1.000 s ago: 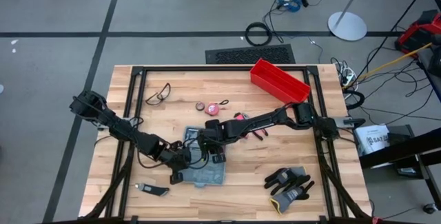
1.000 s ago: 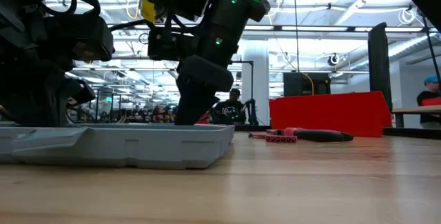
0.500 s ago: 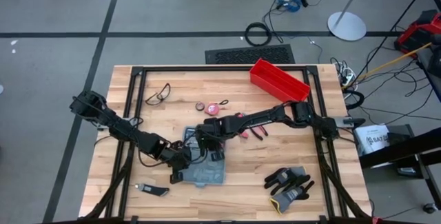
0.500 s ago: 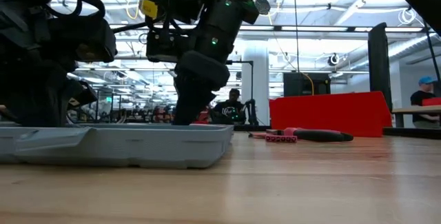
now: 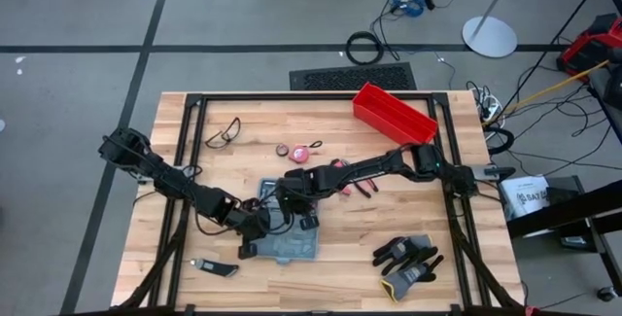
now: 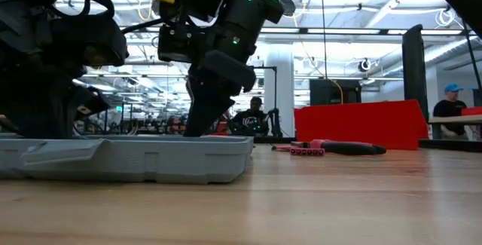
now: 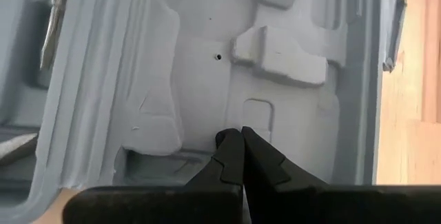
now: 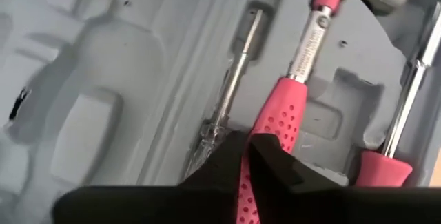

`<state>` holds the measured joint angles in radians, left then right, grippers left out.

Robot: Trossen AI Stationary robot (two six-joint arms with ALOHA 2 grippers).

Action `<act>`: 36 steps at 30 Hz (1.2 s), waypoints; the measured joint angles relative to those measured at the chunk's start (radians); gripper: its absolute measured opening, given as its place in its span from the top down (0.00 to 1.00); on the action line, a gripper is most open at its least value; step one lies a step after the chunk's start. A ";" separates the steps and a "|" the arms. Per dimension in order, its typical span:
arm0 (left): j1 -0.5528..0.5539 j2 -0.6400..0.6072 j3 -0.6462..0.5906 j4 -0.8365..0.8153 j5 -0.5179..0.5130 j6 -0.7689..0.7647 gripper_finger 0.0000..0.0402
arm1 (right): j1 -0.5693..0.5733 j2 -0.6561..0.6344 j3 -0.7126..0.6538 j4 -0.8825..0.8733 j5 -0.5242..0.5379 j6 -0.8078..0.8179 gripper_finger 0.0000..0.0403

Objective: Prefit tool cases
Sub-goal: Remove the hammer from the toolbox

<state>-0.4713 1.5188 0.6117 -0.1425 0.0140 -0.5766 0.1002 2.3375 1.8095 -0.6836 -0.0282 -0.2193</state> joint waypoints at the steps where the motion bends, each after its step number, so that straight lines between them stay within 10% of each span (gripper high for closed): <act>1: 0.001 0.000 0.000 0.000 0.004 0.018 1.00 | 0.000 0.000 0.000 -0.001 0.002 -0.014 0.91; 11: 0.000 -0.086 0.000 -0.036 0.033 0.097 1.00 | -0.029 -0.082 -0.006 -0.119 0.002 0.011 0.77; 19: 0.015 -0.199 0.001 -0.174 0.005 0.039 1.00 | -0.069 -0.163 -0.002 -0.167 0.159 -0.011 0.85; 36: 0.104 -0.070 0.003 0.043 -0.072 0.034 1.00 | -0.089 -0.102 -0.070 -0.118 0.008 0.074 1.00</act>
<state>-0.3676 1.4485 0.6151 -0.0993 -0.0581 -0.5430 0.0113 2.2357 1.7396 -0.8017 -0.0206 -0.1449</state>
